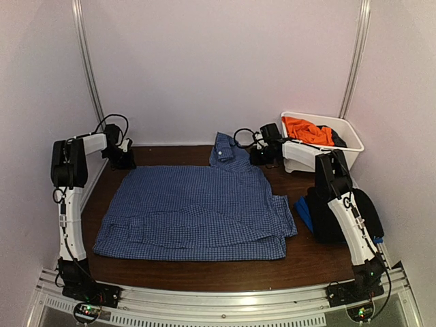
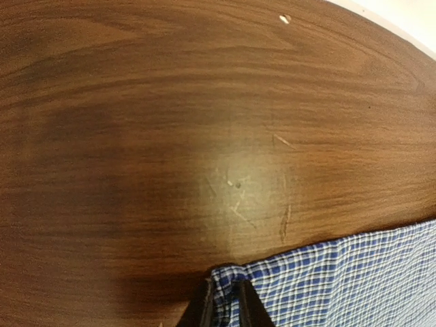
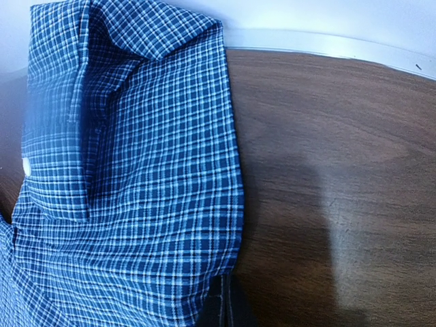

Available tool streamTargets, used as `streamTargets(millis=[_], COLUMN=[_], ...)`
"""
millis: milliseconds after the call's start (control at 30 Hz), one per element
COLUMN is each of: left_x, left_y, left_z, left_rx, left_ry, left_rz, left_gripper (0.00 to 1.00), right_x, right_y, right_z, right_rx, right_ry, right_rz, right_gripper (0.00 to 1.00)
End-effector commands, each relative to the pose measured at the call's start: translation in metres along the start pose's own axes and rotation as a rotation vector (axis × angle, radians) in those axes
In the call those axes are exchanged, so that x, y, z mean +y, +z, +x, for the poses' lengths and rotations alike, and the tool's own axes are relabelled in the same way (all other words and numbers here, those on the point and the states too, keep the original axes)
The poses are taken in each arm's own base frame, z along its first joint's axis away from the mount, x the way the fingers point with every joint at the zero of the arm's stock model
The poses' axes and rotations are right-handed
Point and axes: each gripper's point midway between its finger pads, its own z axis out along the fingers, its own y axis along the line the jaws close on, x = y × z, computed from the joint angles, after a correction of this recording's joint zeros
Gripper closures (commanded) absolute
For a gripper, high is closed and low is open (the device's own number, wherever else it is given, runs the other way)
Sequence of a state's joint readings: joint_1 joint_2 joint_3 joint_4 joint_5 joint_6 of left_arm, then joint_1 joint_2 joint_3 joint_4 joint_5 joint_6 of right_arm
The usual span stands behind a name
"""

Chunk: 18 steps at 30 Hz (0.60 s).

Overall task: Fold and stack the mixed laundry pile
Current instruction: Pick up the 1/3-folded shirt from the center of the board.

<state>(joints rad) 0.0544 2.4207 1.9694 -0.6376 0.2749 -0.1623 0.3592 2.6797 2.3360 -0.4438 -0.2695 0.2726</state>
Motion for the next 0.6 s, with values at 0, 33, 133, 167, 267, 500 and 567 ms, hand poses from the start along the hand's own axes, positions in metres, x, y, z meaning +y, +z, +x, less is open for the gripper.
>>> streamTargets(millis=[0,33,133,167,267,500,567], left_x=[-0.008,-0.008,-0.011,-0.010,-0.012,-0.014,-0.014], left_y=[0.004,0.001,-0.009,-0.013,-0.023,-0.036,-0.038], left_z=[-0.012,-0.015,-0.027,-0.031,-0.039,-0.043,-0.044], left_rx=[-0.046,-0.058,-0.100,-0.111,-0.141,-0.176,-0.182], left_ry=[0.017,0.018,0.024,0.023,0.029,0.023,0.023], left_rz=[0.051,0.048,0.046,0.037,0.028,0.021,0.020], left_gripper=[0.91,0.94,1.00,1.00,1.00,1.00,1.00], right_x=[0.008,0.008,0.007,0.006,0.004,0.003,0.004], right_y=[-0.017,-0.020,-0.028,-0.031,-0.041,-0.061,-0.064], right_z=[-0.015,-0.018,-0.028,-0.031,-0.043,-0.059,-0.061], right_rx=[-0.024,-0.033,-0.061,-0.071,-0.102,-0.147,-0.152], right_ry=[0.021,0.021,0.033,0.038,0.047,0.049,0.045], right_rz=[-0.037,-0.040,-0.043,-0.043,-0.040,-0.041,-0.044], right_gripper=[1.00,1.00,1.00,1.00,1.00,1.00,1.00])
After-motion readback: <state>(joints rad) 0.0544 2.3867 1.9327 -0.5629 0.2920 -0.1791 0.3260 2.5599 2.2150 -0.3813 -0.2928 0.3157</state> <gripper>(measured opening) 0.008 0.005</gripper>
